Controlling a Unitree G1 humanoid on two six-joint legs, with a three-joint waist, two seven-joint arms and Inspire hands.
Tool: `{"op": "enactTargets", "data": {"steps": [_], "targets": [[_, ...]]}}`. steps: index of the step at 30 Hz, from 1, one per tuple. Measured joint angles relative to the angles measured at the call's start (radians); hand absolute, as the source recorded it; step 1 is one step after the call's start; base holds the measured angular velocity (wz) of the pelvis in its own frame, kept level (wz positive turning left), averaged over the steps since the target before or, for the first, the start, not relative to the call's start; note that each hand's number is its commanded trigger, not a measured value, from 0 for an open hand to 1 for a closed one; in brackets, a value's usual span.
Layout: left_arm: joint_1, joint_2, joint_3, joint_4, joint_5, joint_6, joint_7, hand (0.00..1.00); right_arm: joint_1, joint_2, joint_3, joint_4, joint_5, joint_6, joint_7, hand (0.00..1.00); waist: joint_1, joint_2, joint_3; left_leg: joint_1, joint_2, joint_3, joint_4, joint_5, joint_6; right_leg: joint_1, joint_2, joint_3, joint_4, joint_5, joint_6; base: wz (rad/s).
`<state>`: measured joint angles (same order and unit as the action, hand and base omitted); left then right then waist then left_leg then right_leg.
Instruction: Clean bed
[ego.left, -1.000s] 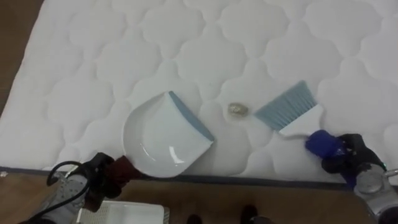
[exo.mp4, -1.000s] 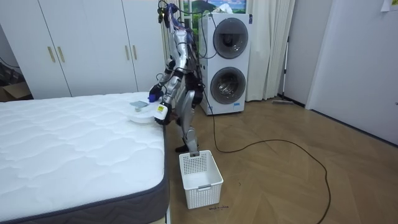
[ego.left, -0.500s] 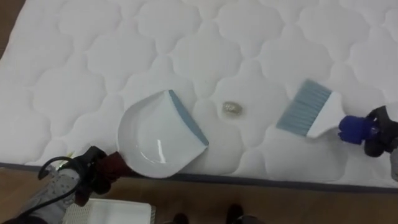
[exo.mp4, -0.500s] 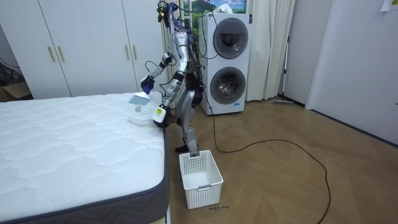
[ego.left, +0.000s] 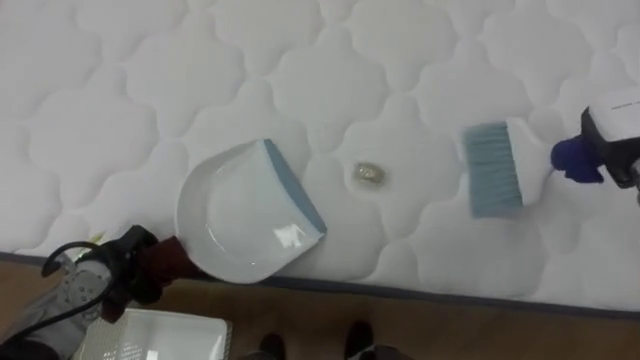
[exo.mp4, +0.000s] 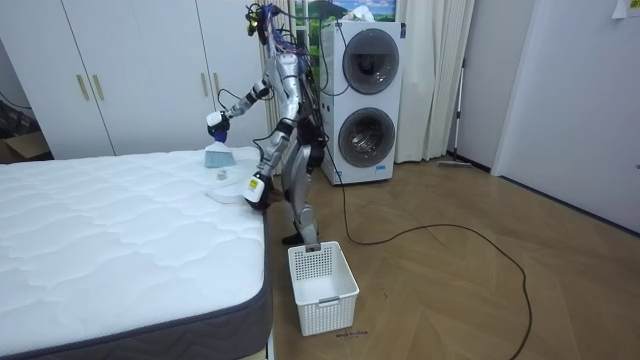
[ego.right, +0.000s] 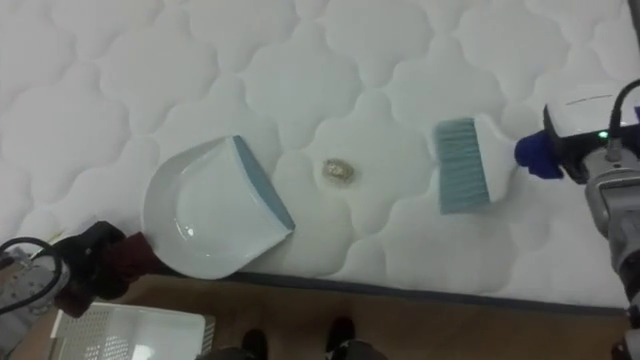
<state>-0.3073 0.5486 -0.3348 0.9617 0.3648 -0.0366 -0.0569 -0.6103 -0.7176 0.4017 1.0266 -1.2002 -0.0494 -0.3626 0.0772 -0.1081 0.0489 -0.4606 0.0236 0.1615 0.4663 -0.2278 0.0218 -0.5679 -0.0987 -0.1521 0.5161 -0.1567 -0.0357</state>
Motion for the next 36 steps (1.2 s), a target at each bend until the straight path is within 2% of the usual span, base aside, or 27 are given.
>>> {"op": "enactTargets", "data": {"steps": [2,8,11,19,25,29,32,36], "targets": [[-0.004,0.010,-0.003,-0.001,0.002,-0.003,-0.007,1.00,-0.014,0.000,0.033,-0.040,-0.035,0.000,-0.008,1.00,0.000,-0.004,0.0008,0.000,0.001,0.000,0.002,0.000,0.000,0.000,0.000,0.000,0.001,0.001,-0.001,0.00],[-0.006,0.017,-0.003,0.003,0.031,-0.016,-0.027,1.00,-0.022,0.000,0.088,-0.115,-0.063,0.008,-0.007,1.00,0.013,-0.005,0.0016,0.000,0.004,0.001,0.005,0.000,0.000,0.000,0.009,0.004,-0.006,0.004,-0.003,-0.01],[-0.006,0.023,0.000,0.004,0.033,-0.020,-0.038,1.00,-0.022,0.000,0.089,-0.140,-0.066,0.008,-0.006,1.00,0.016,-0.004,0.0021,-0.003,0.017,0.001,0.003,-0.001,-0.001,0.004,0.018,0.001,-0.021,0.012,-0.005,-0.03],[-0.006,0.034,-0.004,0.011,0.032,-0.021,-0.048,1.00,-0.022,0.008,0.115,-0.215,-0.044,0.018,0.006,1.00,0.016,0.007,0.0064,-0.005,0.023,0.002,-0.003,-0.004,-0.006,0.007,0.030,-0.004,-0.033,0.018,-0.009,0.00],[-0.008,0.034,-0.020,0.019,0.034,-0.012,-0.063,1.00,-0.019,0.022,0.149,-0.265,0.021,0.034,0.071,1.00,0.016,0.008,0.0064,-0.004,0.025,0.001,-0.004,-0.004,-0.007,0.012,0.031,-0.011,-0.039,0.019,-0.010,0.00],[-0.011,0.034,-0.020,0.018,0.046,-0.007,-0.074,1.00,-0.015,0.048,0.151,-0.318,0.018,0.047,0.132,1.00,0.015,0.017,0.0042,-0.007,0.032,0.001,-0.003,-0.005,-0.007,0.015,0.034,-0.019,-0.052,0.027,-0.013,0.00],[-0.025,0.034,-0.020,0.019,0.089,-0.004,-0.092,1.00,-0.009,0.050,0.167,-0.361,0.018,0.051,0.172,1.00,0.017,0.021,0.0027,-0.006,0.032,0.003,-0.004,-0.005,-0.008,0.015,0.035,-0.018,-0.052,0.027,-0.013,0.00],[-0.033,0.034,-0.025,0.021,0.099,0.017,-0.108,1.00,0.014,0.051,0.205,-0.458,0.022,0.085,0.238,1.00,0.017,0.025,0.0011,-0.003,0.034,0.005,-0.006,-0.004,-0.009,0.016,0.039,-0.017,-0.053,0.029,-0.016,-0.02]]}}
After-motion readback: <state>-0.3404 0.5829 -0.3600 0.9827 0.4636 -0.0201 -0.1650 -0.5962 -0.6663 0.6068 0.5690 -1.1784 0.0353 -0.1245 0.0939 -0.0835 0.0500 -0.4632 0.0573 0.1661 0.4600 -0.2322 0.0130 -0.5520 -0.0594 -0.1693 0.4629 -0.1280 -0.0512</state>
